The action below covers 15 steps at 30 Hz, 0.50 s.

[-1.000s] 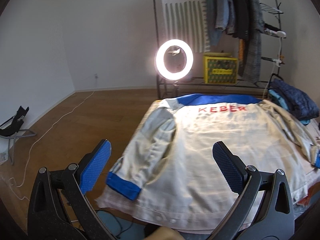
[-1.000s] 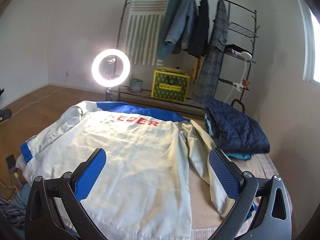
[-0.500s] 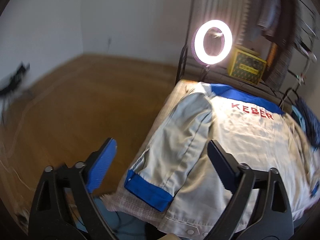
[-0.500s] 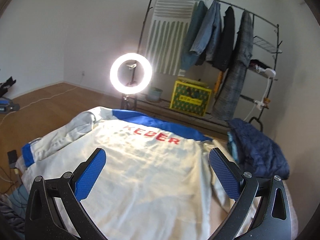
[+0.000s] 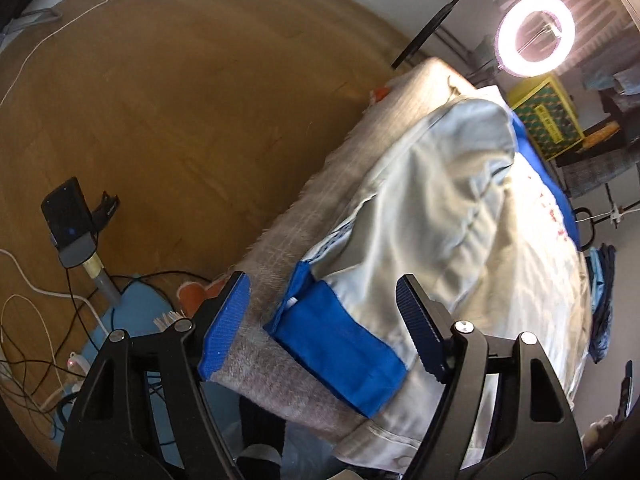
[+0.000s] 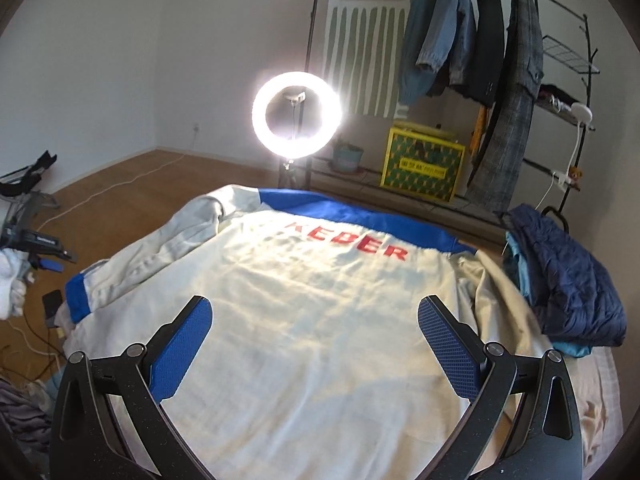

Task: Fold large clothes
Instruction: 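Grasp the blue cuff of the jacket sleeve with the left tool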

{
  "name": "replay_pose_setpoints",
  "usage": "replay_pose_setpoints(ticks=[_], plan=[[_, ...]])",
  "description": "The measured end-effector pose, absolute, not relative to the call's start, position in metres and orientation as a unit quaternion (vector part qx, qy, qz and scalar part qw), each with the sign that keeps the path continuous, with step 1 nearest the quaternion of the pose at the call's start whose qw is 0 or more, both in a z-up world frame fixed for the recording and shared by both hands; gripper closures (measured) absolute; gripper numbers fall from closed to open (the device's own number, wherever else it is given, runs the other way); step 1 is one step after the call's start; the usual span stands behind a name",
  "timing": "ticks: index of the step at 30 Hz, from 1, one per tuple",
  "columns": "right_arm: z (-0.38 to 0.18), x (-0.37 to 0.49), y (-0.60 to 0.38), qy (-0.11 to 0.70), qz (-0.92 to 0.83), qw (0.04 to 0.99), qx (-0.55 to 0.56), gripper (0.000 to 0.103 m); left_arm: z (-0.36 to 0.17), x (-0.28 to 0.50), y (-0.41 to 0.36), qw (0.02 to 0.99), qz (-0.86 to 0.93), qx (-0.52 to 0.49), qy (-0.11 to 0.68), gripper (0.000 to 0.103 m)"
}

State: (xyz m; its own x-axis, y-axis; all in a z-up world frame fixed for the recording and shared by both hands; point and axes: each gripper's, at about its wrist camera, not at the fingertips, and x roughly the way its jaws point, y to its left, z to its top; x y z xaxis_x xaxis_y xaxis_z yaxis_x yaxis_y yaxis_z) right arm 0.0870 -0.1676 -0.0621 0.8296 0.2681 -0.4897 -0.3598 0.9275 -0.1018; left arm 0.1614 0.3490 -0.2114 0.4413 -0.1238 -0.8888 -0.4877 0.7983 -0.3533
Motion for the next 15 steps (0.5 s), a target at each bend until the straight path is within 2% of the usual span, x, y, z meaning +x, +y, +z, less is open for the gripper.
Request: replay_pose_setpoints(ticks=[4, 6, 8, 9, 12, 15], plan=[[-0.064, 0.089, -0.168, 0.243, 0.169, 0.950, -0.097, 0.001, -0.226, 0.174, 0.347, 0.786, 0.123, -0.288, 0.533, 0.025], [-0.064, 0.089, -0.168, 0.244, 0.168, 0.950, -0.096, 0.001, -0.231, 0.180, 0.343, 0.783, 0.122, -0.277, 0.543, 0.035], [-0.064, 0.091, -0.171, 0.248, 0.167, 0.950, -0.092, 0.001, -0.234, 0.185, 0.337, 0.780, 0.117, -0.264, 0.555, 0.052], [-0.064, 0.091, -0.172, 0.249, 0.165, 0.950, -0.091, 0.001, -0.236, 0.188, 0.334, 0.779, 0.118, -0.254, 0.561, 0.058], [-0.064, 0.093, -0.174, 0.251, 0.161, 0.950, -0.092, 0.001, -0.239, 0.193, 0.329, 0.781, 0.114, -0.225, 0.571, 0.087], [-0.064, 0.094, -0.175, 0.252, 0.159, 0.950, -0.093, 0.001, -0.230, 0.193, 0.327, 0.792, 0.115, -0.215, 0.559, 0.093]])
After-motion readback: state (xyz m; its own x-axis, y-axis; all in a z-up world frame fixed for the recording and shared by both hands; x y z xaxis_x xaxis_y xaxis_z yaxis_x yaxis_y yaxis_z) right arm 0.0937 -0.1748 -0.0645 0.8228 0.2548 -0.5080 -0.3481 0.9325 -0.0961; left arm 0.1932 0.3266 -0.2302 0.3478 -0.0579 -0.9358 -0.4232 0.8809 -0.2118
